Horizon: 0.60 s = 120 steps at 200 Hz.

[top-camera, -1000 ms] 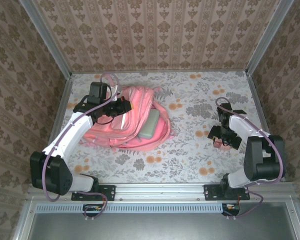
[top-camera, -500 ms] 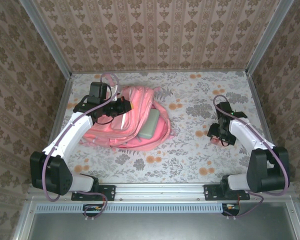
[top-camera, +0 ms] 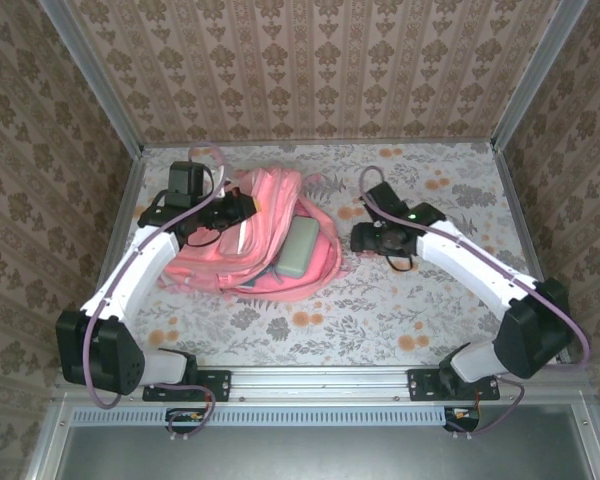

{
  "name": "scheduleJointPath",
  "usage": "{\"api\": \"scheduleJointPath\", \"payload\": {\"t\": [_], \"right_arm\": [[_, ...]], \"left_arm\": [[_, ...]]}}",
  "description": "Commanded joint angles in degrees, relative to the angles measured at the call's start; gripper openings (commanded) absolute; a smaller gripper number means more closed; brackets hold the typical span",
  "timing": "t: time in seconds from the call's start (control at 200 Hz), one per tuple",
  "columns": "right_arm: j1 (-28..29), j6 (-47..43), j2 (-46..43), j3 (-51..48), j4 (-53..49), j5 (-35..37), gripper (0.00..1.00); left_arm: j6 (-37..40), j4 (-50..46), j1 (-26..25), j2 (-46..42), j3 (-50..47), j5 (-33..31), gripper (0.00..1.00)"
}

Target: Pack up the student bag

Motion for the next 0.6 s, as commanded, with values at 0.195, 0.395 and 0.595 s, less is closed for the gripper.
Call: {"api": "scheduleJointPath", "payload": {"t": [0.195, 0.395, 0.595], "right_arm": [[11.08, -0.55, 14.84, 14.76, 6.86, -0.34, 0.81], [11.50, 2.88, 22.50, 19.53, 16.89, -7.14, 0.81], [11.57, 5.34, 29.29, 26.28, 19.59, -11.28, 0.80]], "left_arm": [[-5.23, 7.63, 2.67, -4.46, 4.31, 1.98, 0.00], [-6.62, 8.35, 2.68, -4.46, 3.50, 2.08, 0.00], [-7.04, 8.41, 2.50, -4.38, 2.81, 4.02, 0.00]]}}
